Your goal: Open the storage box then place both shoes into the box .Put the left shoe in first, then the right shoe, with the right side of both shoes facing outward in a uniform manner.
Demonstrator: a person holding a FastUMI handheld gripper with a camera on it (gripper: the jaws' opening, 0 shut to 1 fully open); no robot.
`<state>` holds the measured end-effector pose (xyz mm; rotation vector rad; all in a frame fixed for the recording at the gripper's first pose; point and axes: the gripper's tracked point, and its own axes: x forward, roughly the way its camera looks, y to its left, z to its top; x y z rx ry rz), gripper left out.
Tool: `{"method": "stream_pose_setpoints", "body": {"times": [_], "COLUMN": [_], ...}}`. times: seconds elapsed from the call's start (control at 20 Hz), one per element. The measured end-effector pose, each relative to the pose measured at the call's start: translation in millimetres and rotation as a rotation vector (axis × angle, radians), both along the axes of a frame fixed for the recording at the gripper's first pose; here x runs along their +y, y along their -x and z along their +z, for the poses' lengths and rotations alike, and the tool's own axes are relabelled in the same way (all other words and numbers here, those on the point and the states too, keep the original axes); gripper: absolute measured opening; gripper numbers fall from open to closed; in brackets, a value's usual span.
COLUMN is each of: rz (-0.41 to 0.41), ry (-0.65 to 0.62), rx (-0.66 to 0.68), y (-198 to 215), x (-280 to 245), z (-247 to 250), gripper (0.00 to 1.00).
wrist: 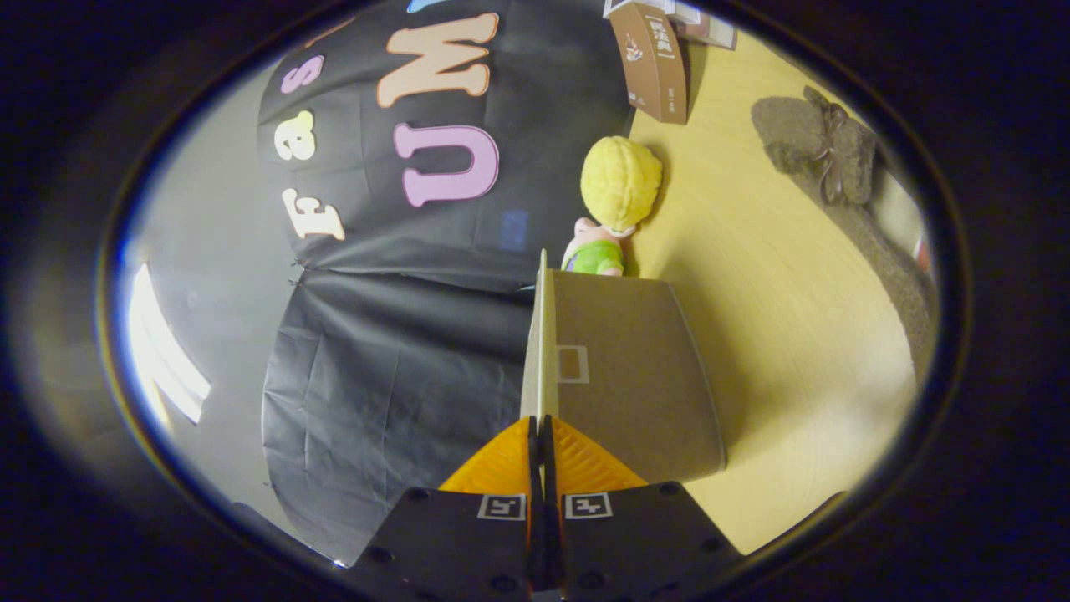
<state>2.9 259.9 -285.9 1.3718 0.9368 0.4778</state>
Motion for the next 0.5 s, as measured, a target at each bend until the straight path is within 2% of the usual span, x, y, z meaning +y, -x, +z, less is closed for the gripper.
{"method": "stream_pose_setpoints", "body": {"times": [0.05,0.1,0.15,0.5], "rz": [0.008,0.018,0.035,0.099], "ry": [0.025,0.055,0.070,0.154], "rx": [-0.017,-0.052,-0.087,-0.257], "y": [0.5,8.2,-2.8,-15.9], "x": [3.3,-19.2,9.2,28.5], "z": [-0.3,4.6,7.8,82.0], "gripper": [0.03,0.03,0.03,0.03]}}
